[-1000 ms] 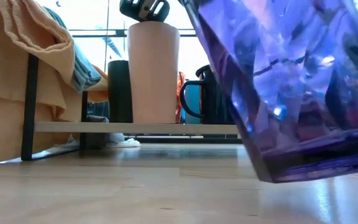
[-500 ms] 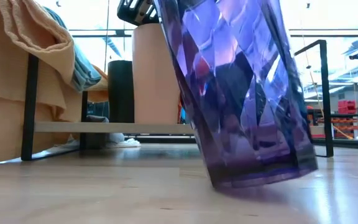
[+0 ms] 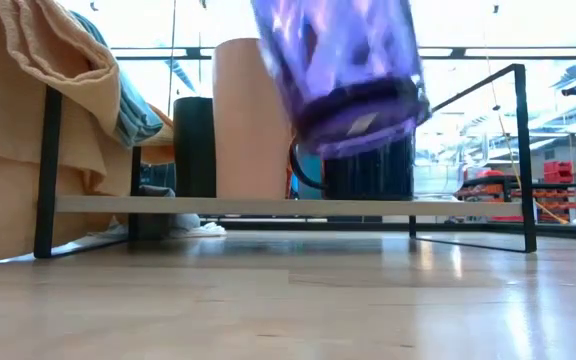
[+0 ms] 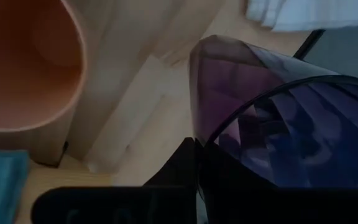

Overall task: Stack small to large cups/mugs on shelf
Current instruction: Put the purple cup on the shelf

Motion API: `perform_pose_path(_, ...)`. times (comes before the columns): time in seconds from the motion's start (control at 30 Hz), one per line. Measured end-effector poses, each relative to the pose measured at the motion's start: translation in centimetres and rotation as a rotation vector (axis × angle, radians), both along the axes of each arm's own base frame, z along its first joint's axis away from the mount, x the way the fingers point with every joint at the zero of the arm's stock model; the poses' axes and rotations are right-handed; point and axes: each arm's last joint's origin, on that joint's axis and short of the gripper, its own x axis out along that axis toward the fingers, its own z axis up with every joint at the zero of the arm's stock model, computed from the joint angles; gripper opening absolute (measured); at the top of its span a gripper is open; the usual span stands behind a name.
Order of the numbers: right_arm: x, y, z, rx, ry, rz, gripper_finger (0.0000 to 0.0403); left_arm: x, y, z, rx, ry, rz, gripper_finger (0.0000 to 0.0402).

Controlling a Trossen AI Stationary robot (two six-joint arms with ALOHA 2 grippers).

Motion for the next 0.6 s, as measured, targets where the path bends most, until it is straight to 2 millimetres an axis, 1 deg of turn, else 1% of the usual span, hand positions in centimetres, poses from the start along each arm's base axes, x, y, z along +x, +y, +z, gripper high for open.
perform_pose_path(0.07, 0.0, 0.0, 0.0, -0.001, 0.000, 0.001, 0.0074, -0.3, 0.2, 0.7, 0.022, -0.004, 0.009, 0.0012)
perform_pose_path(0.2, 0.0, 0.0, 0.0, -0.002, 0.000, 0.003, 0.0074, -1.2, 1.1, 0.9, 0.052, 0.062, 0.023, 0.0012)
perform_pose_path(0.3, 0.0, 0.0, 0.0, -0.002, 0.000, 0.003, 0.0074, -1.1, 1.3, 1.1, 0.048, 0.042, 0.011, 0.0012)
perform_pose_path(0.4, 0.0, 0.0, 0.0, -0.002, 0.000, 0.003, 0.0074, -1.0, 1.6, 0.9, 0.052, 0.049, 0.011, 0.0012)
perform_pose_path(0.6, 0.0, 0.0, 0.0, 0.002, 0.000, -0.003, 0.0074, -0.6, 2.9, 0.7, 0.060, 0.057, 0.025, 0.0012)
